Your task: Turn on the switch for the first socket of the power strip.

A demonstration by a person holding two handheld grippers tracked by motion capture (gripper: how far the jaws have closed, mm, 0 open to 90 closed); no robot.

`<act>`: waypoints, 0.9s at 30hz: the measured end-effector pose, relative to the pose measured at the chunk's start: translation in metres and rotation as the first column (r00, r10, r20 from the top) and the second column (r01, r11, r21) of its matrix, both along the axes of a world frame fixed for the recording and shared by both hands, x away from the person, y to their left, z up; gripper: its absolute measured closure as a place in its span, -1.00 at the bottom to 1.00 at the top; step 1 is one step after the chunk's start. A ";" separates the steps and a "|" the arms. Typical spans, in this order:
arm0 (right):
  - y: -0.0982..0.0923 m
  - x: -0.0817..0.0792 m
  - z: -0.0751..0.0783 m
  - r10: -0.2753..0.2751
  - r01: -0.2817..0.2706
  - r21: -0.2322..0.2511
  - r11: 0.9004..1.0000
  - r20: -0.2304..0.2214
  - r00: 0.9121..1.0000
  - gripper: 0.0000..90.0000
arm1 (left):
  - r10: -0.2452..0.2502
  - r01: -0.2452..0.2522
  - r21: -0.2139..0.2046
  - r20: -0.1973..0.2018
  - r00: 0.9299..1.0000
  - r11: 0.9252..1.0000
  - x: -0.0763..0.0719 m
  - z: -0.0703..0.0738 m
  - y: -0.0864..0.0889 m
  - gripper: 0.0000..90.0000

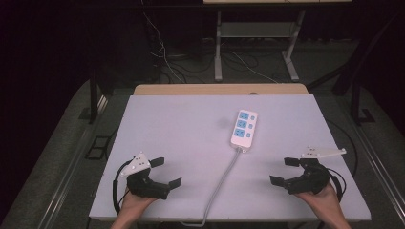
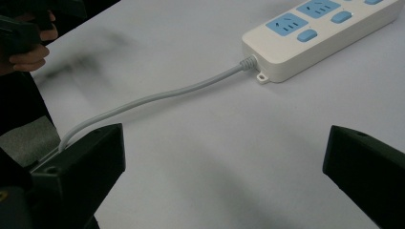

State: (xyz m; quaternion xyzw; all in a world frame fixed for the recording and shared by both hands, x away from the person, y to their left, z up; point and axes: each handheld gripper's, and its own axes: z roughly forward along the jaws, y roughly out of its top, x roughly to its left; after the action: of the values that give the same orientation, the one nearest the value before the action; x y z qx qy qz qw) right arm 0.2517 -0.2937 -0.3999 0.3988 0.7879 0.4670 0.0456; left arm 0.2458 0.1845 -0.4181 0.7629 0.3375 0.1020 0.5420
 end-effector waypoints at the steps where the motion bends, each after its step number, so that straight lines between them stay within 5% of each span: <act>1: 0.000 0.002 0.003 0.007 -0.007 -0.007 1.000 -0.002 1.000 -1.00 | 0.001 -0.001 0.000 0.000 1.000 1.000 0.000 0.000 0.000 -1.00; 27: 0.010 0.044 0.037 0.066 -0.067 -0.099 0.993 -0.013 0.998 -1.00 | 0.007 -0.007 -0.001 -0.002 1.000 1.000 -0.001 0.000 0.000 -1.00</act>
State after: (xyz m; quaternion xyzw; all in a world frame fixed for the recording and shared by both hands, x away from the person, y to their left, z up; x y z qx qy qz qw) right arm 0.2954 -0.2836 -0.3629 0.3721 0.8232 0.4263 0.0460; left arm 0.2452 0.1843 -0.4185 0.7615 0.3408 0.1031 0.5417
